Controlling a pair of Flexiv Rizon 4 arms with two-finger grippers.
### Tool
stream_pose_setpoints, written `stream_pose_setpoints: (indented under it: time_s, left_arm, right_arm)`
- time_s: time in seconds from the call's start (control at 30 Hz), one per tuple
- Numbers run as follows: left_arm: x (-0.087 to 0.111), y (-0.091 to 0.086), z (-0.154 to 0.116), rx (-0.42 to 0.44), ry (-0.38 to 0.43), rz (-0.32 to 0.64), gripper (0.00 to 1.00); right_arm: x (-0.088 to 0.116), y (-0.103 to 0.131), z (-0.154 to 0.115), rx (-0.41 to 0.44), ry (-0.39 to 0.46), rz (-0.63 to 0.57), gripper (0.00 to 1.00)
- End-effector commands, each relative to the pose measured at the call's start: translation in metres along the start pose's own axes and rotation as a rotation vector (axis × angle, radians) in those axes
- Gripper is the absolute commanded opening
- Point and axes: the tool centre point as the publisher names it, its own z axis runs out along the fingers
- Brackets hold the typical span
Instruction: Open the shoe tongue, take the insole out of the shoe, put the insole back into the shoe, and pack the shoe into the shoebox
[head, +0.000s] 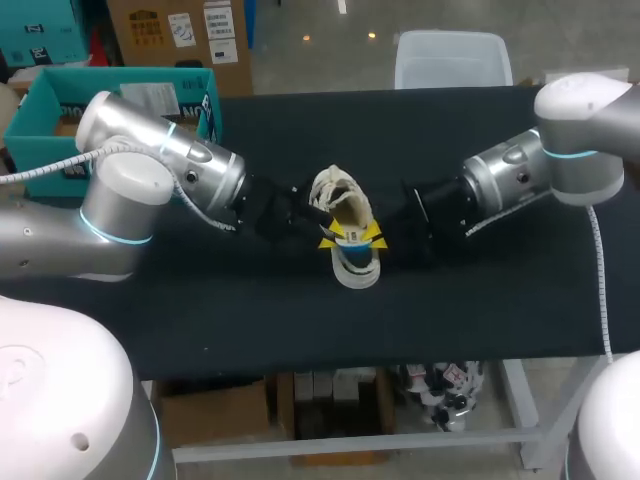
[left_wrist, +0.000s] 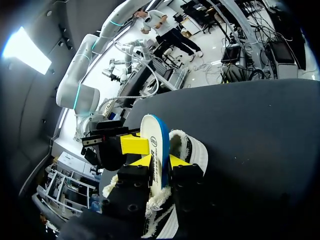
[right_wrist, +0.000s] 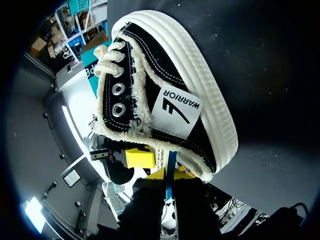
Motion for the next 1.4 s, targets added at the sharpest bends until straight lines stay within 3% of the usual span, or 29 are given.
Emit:
stream_pose_setpoints:
  time_s: [0.03, 0.33, 0.53, 0.57, 0.67, 0.7, 0.83, 0.87, 1.1, 1.13, 1.17, 1.33, 1.37, 1.4]
  left_arm:
    - [0.000, 0.006, 0.008, -0.001, 0.009, -0.005, 0.00]
    - [0.000, 0.029, 0.018, -0.028, 0.031, -0.051, 0.00]
    - [0.000, 0.029, 0.015, -0.032, 0.026, -0.059, 0.00]
    - [0.001, 0.029, 0.014, -0.032, 0.023, -0.060, 0.00]
    - [0.001, 0.027, 0.012, -0.034, 0.018, -0.058, 0.00]
    - [0.001, 0.026, 0.012, -0.035, 0.017, -0.058, 0.00]
    - [0.000, 0.024, 0.011, -0.037, 0.014, -0.057, 0.00]
    - [0.001, 0.023, 0.012, -0.038, 0.014, -0.057, 0.00]
    - [0.000, 0.019, 0.013, -0.041, 0.014, -0.054, 0.00]
    - [0.000, 0.018, 0.013, -0.041, 0.013, -0.054, 0.00]
    - [0.000, 0.018, 0.013, -0.041, 0.013, -0.053, 0.00]
    - [0.000, 0.015, 0.010, -0.044, 0.011, -0.055, 0.00]
    - [0.000, 0.013, 0.007, -0.045, 0.010, -0.055, 0.45]
    - [0.001, 0.011, 0.005, -0.045, 0.008, -0.055, 0.61]
  right_arm:
    - [0.001, 0.008, 0.001, 0.011, -0.007, 0.005, 0.00]
    - [0.002, 0.032, 0.006, 0.032, -0.014, 0.025, 0.00]
    - [0.004, 0.034, 0.006, 0.037, -0.014, 0.028, 0.00]
    - [0.005, 0.030, 0.005, 0.031, -0.011, 0.025, 0.18]
    - [0.007, 0.019, 0.002, 0.018, -0.008, 0.013, 0.50]
    - [0.007, 0.014, 0.001, 0.012, -0.006, 0.007, 0.55]
    - [0.005, 0.001, 0.000, -0.005, -0.008, -0.001, 0.40]
    - [0.005, -0.004, -0.001, -0.007, -0.009, -0.002, 0.27]
    - [0.000, -0.013, 0.002, -0.014, -0.013, 0.002, 0.17]
    - [-0.001, -0.013, 0.004, -0.012, -0.014, 0.005, 0.05]
    - [-0.002, -0.012, 0.005, -0.009, -0.018, 0.008, 0.00]
    - [-0.005, -0.007, 0.008, 0.003, -0.030, 0.016, 0.00]
    - [-0.006, -0.005, 0.009, 0.002, -0.038, 0.021, 0.00]
    - [-0.006, -0.004, 0.009, 0.000, -0.043, 0.023, 0.00]
